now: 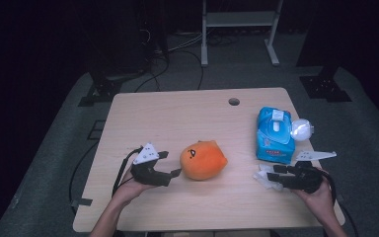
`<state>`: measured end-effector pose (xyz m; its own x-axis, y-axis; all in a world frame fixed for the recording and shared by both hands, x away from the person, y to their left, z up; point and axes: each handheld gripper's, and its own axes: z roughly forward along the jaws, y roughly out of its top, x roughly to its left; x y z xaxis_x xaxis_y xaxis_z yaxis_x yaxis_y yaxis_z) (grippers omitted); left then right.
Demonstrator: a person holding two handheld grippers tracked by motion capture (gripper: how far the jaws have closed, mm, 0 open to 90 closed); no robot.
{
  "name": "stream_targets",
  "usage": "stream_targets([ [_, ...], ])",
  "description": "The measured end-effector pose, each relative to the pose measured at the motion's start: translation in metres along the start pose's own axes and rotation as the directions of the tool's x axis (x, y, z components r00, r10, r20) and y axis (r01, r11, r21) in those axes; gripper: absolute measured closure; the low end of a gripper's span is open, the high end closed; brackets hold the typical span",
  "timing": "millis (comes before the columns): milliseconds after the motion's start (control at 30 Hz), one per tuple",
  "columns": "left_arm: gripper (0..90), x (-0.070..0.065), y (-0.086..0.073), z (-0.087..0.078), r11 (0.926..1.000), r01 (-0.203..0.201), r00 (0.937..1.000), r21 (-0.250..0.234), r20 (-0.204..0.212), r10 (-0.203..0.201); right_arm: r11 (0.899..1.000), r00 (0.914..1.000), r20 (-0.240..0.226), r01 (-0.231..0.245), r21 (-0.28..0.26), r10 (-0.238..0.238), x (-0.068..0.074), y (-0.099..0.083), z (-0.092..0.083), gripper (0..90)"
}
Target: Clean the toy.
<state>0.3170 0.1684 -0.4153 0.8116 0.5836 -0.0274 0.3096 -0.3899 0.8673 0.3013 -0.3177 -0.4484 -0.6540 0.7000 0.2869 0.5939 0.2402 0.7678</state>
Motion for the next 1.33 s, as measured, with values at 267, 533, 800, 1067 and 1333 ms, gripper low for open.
stream_targets([
  [267, 19.6, 0.003, -0.008, -0.005, 0.9999, 0.012, 0.9999, 0.011, -0.009, -0.012, 1.0, 1.0, -0.001, -0.001, 0.004, 0.001, 0.0, 0.0, 0.001, 47.0],
  [533, 18.9, 0.006, -0.021, -0.01, 0.9991, 0.036, 0.9991, 0.023, -0.021, -0.036, 1.0, 1.0, 0.0, 0.0, 0.003, 0.0, 0.001, 0.0, 0.001, 46.4],
  [800, 17.6, 0.008, -0.038, -0.012, 0.9961, 0.067, 0.9975, 0.057, -0.026, -0.065, 1.0, 1.0, -0.001, -0.002, 0.003, 0.002, 0.001, 0.0, 0.001, 46.2],
  [1067, 16.4, 0.008, -0.046, -0.016, 0.9943, 0.086, 0.9959, 0.063, -0.033, -0.084, 1.0, 1.0, 0.0, 0.0, 0.001, 0.0, 0.0, -0.001, 0.001, 46.2],
  [1333, 15.1, 0.006, -0.051, -0.016, 0.994, 0.089, 0.9957, 0.064, -0.032, -0.087, 1.0, 1.0, -0.003, 0.0, 0.001, 0.0, 0.002, -0.001, 0.001, 45.9],
])
